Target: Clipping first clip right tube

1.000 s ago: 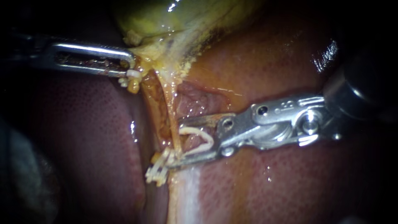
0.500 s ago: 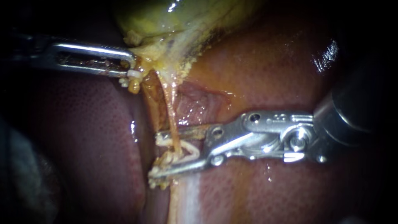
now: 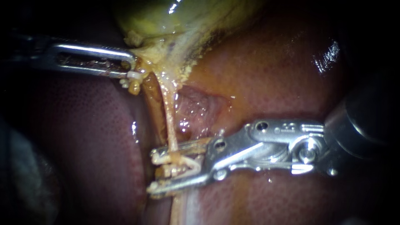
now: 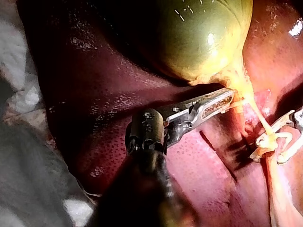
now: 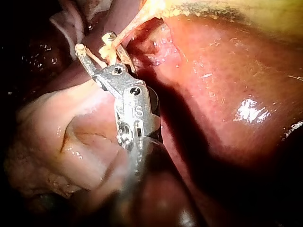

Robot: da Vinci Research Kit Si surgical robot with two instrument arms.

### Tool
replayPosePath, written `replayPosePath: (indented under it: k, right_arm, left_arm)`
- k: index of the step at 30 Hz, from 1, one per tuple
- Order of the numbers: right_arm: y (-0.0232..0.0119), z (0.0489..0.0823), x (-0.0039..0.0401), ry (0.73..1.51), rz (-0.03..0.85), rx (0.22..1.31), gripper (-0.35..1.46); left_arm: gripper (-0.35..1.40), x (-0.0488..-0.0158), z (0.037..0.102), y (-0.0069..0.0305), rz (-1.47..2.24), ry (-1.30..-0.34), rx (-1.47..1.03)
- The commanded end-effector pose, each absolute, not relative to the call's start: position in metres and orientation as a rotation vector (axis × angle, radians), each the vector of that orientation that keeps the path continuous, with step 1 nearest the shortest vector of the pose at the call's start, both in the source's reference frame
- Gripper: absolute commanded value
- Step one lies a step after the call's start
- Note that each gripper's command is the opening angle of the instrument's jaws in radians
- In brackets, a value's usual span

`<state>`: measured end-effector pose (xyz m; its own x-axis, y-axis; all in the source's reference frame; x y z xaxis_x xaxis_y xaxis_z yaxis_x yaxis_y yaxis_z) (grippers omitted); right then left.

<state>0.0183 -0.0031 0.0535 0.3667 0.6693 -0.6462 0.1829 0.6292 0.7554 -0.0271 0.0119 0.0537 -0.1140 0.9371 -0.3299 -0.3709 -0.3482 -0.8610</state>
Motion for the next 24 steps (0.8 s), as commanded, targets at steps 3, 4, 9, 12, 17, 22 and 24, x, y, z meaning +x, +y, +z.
replayPosePath:
  k: [3, 4, 9, 12, 17, 22, 24]
  right_arm:
    - [-0.0030, 0.0533, 0.0180, 1.171, 0.412, 0.889, -0.06]
    - [-0.0030, 0.0532, 0.0179, 1.165, 0.430, 0.896, -0.13]
    - [-0.0030, 0.0532, 0.0176, 1.127, 0.501, 0.951, -0.35]
    - [-0.0030, 0.0531, 0.0174, 1.106, 0.538, 0.980, -0.35]
    - [-0.0032, 0.0530, 0.0173, 1.098, 0.535, 0.977, -0.35]
    - [-0.0033, 0.0531, 0.0173, 1.095, 0.539, 0.980, -0.35]
    - [-0.0034, 0.0532, 0.0173, 1.093, 0.546, 0.981, -0.35]
  left_arm:
    - [-0.35, -0.0271, 0.0537, 0.0119, 1.659, -0.751, -1.122]
    - [-0.35, -0.0271, 0.0537, 0.0119, 1.659, -0.751, -1.122]
    - [-0.35, -0.0271, 0.0538, 0.0119, 1.659, -0.751, -1.122]
    - [-0.35, -0.0271, 0.0538, 0.0120, 1.659, -0.751, -1.123]
    - [-0.35, -0.0271, 0.0540, 0.0120, 1.659, -0.751, -1.123]
    - [-0.35, -0.0271, 0.0540, 0.0120, 1.659, -0.751, -1.123]
    - [-0.35, -0.0271, 0.0540, 0.0120, 1.659, -0.751, -1.123]
